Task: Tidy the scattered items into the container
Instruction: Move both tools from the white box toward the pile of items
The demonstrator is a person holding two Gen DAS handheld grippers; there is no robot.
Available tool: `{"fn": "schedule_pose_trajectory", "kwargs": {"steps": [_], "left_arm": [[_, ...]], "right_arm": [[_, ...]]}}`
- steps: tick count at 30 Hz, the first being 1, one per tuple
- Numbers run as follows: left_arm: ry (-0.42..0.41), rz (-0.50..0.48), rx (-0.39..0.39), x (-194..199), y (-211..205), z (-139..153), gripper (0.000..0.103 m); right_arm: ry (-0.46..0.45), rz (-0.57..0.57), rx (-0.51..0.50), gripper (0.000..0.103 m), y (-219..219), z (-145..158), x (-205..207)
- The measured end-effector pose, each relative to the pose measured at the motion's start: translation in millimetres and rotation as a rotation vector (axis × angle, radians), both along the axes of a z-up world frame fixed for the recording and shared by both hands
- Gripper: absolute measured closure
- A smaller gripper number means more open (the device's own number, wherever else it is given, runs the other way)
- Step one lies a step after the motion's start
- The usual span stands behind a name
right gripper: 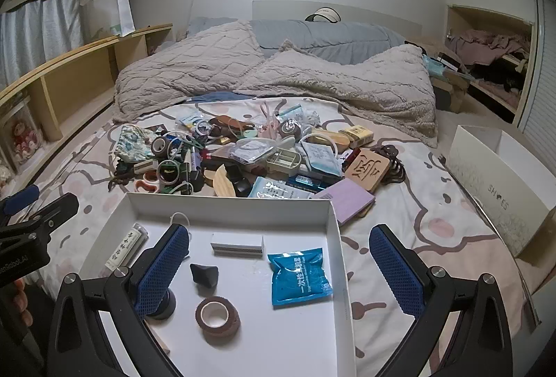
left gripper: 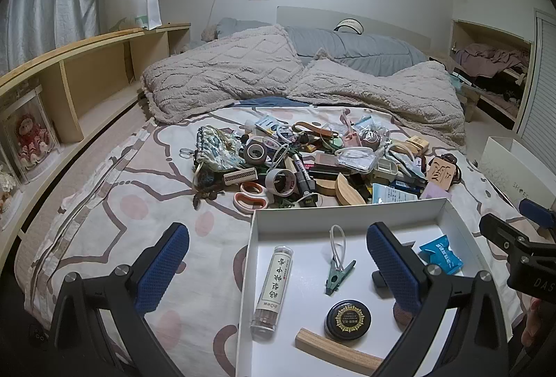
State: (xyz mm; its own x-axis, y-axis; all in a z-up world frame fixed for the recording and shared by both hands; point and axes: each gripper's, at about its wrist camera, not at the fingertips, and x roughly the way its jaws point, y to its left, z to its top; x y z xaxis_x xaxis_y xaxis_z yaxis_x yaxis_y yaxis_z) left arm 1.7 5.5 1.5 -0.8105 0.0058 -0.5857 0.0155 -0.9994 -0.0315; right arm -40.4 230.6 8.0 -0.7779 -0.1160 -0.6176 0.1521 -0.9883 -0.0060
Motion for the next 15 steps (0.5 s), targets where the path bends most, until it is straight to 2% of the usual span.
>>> {"fn": "schedule_pose_trajectory", "kwargs": {"steps": [15], "left_arm": [[-0.003,0.006,0.003,-0.2,-3.3,2.3,0.0]], "right_arm": [[-0.015,0.007,0.006,0.0,-6.6,-3.8,0.6]]}}
